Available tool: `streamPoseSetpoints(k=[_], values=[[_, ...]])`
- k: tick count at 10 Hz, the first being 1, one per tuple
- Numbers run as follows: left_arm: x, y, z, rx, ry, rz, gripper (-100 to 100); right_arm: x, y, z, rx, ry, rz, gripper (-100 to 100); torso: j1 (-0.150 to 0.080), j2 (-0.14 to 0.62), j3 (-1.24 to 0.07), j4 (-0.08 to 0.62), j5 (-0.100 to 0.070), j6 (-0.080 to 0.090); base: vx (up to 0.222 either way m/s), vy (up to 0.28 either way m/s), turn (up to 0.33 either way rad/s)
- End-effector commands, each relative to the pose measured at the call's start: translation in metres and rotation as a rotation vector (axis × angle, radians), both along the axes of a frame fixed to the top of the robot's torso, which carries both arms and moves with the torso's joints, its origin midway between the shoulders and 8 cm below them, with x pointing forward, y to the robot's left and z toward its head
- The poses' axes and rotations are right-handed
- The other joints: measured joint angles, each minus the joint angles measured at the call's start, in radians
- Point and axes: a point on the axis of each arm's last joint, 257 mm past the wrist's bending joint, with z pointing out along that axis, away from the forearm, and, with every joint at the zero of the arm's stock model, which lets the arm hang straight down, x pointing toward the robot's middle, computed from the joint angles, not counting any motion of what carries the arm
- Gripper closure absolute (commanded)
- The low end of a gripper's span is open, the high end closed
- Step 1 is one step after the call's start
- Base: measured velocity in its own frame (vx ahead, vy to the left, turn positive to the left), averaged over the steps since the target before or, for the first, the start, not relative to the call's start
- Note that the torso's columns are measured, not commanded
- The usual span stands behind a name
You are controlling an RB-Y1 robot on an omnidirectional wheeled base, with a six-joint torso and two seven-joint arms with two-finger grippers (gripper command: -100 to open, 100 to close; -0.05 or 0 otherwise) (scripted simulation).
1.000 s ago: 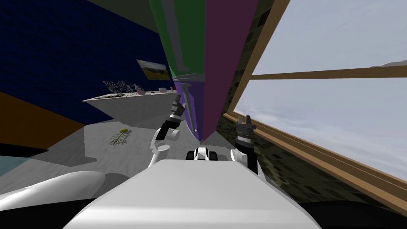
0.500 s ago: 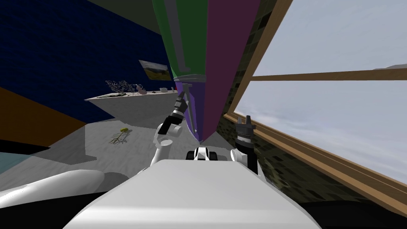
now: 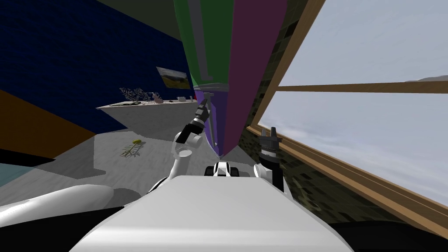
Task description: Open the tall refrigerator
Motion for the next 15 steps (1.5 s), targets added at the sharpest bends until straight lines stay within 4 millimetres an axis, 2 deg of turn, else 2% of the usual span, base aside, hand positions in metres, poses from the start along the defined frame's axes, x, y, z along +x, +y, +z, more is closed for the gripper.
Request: streamPoseSetpoints(k=[1,3,6,15], values=[[-0.003,-0.010,0.025,0.006,-0.043,-0.018,-100,0.000,0.000,0.000,0.000,0.000,0.000,0,-0.001,-0.003,-0.003,0.001,-0.001,0.001,-0.002,-0.007,-0.021],[0.002,-0.017,0.026,0.027,-0.019,-0.017,-100,0.000,0.000,0.000,0.000,0.000,0.000,0,0.001,-0.003,-0.003,0.000,0.000,0.000,0.016,-0.002,-0.015],[0.002,-0.031,0.046,0.051,-0.037,-0.028,-100,0.000,0.000,0.000,0.000,0.000,0.000,0,0.015,0.012,0.011,-0.004,0.009,-0.009,0.041,-0.012,0.014],[0.009,-0.065,0.085,0.182,-0.020,-0.003,-100,0.000,0.000,0.000,0.000,0.000,0.000,0,0.007,0.003,0.003,-0.004,0.005,-0.005,0.008,0.013,0.015]])
